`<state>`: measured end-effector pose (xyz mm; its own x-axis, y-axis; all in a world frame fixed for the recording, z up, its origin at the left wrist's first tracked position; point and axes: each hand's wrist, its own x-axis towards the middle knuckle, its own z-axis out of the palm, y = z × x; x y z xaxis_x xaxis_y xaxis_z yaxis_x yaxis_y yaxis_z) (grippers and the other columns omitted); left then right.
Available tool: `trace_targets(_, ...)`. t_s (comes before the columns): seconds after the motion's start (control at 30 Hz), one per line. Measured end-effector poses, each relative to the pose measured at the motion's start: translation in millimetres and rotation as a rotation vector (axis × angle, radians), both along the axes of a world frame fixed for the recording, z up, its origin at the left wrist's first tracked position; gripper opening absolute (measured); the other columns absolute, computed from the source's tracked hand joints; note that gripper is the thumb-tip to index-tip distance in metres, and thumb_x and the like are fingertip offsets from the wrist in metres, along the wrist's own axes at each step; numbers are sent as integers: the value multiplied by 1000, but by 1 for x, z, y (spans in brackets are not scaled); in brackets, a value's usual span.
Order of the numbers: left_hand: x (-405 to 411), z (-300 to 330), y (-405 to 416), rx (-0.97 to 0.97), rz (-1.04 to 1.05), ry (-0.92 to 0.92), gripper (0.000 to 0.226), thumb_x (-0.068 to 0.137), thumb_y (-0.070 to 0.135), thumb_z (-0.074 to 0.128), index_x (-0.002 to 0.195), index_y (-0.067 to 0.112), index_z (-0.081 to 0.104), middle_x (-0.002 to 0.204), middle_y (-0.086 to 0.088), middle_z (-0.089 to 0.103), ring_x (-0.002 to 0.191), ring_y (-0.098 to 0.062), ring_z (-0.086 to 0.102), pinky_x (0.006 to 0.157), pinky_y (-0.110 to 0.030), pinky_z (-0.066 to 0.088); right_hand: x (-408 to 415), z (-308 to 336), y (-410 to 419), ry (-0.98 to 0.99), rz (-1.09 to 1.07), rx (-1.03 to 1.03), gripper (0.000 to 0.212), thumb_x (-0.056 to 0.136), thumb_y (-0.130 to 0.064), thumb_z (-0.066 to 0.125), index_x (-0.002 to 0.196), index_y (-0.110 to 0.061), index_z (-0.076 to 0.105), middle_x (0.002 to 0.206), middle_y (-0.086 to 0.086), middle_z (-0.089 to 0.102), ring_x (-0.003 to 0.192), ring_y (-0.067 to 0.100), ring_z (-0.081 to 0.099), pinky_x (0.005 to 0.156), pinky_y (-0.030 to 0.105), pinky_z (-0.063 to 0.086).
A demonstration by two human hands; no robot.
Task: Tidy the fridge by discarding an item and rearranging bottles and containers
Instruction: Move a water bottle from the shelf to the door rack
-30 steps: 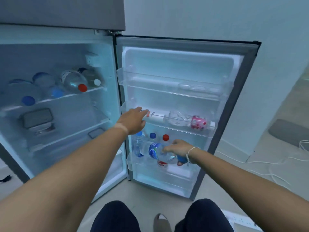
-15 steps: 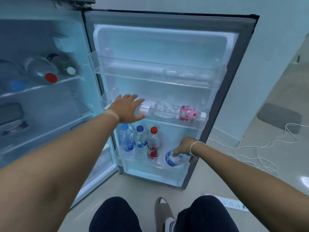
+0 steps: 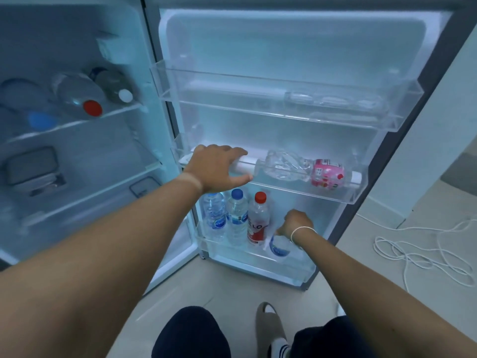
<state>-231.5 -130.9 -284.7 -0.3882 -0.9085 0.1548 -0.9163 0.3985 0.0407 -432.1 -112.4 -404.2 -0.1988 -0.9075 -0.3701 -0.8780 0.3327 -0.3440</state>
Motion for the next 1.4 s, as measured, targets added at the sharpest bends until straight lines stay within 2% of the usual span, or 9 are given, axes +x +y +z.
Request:
trace_targets(0.13, 0, 0, 0, 4, 8, 2, 73, 73, 69, 37, 136, 32, 43, 128, 3, 62, 116, -24, 56, 98, -42, 35, 6, -10, -10, 21, 25, -71, 18, 83, -13, 60, 99, -4, 62, 104, 15, 66, 92, 32, 63, 74, 32, 47)
trace_targets(0.33, -1, 1, 0, 11, 11, -3, 74, 73, 70, 37, 136, 33, 42, 130, 3, 61, 117, -24, 56, 99, -43, 35, 1, -4, -23, -76, -34, -213, 30, 86, 1, 49, 113, -3, 59, 118, 20, 61, 105, 38, 61, 91, 38, 52)
trace_targets(0.63, 0, 1, 0, 26, 8, 2, 73, 73, 70, 37, 136, 33, 42, 128, 2, 61, 116, -25, 56, 99, -43, 34, 10, -2, -23, -273, -138, -306, 46, 86, 8, 41, 127, -7, 56, 132, 20, 54, 114, 40, 56, 96, 44, 51)
trace_targets(0.87, -1, 2, 1, 40, 15, 3, 74, 73, 70, 36, 136, 33, 41, 129, 3, 60, 117, -24, 55, 100, -43, 33, 13, 4, -18, -300, -152, -288, 48, 88, 5, 43, 133, -8, 49, 140, 16, 47, 125, 35, 49, 100, 36, 44)
trace_targets(1.0, 0, 1, 1, 40, 10, 2, 73, 74, 70, 37, 136, 33, 41, 129, 2, 60, 117, -24, 55, 100, -43, 34, 14, 13, -3, -290, -78, -304, 53, 87, 4, 43, 137, -12, 45, 145, 14, 41, 130, 32, 45, 108, 37, 40)
trace_targets(1.13, 1, 2, 2, 45, 21, 1, 74, 73, 70, 35, 136, 33, 41, 130, 3, 60, 118, -24, 54, 100, -43, 34, 19, 37, 23, -255, 95, -349, 42, 88, -2, 47, 128, -11, 56, 137, 12, 50, 123, 30, 51, 102, 32, 42)
trace_targets(1.23, 1, 2, 3, 46, 20, -4, 75, 72, 70, 34, 137, 33, 41, 131, 3, 59, 119, -24, 54, 100, -43, 34, 19, 64, 46, -151, 313, -392, 30, 89, -18, 48, 112, -15, 67, 122, 7, 65, 108, 28, 60, 91, 33, 48)
trace_targets(1.3, 1, 3, 5, 48, 22, -3, 75, 72, 71, 34, 137, 33, 41, 132, 3, 59, 120, -24, 53, 101, -43, 33, 16, 84, 59, -63, 450, -493, 29, 88, -26, 47, 99, -16, 71, 104, 6, 73, 92, 26, 64, 78, 34, 53)
trace_targets(1.4, 0, 5, 6, 53, 22, 6, 76, 71, 70, 34, 137, 33, 41, 132, 3, 58, 120, -24, 53, 101, -43, 33, 8, 111, 71, -16, 582, -747, 32, 86, -32, 44, 85, -15, 72, 81, 2, 75, 75, 22, 65, 63, 33, 53)
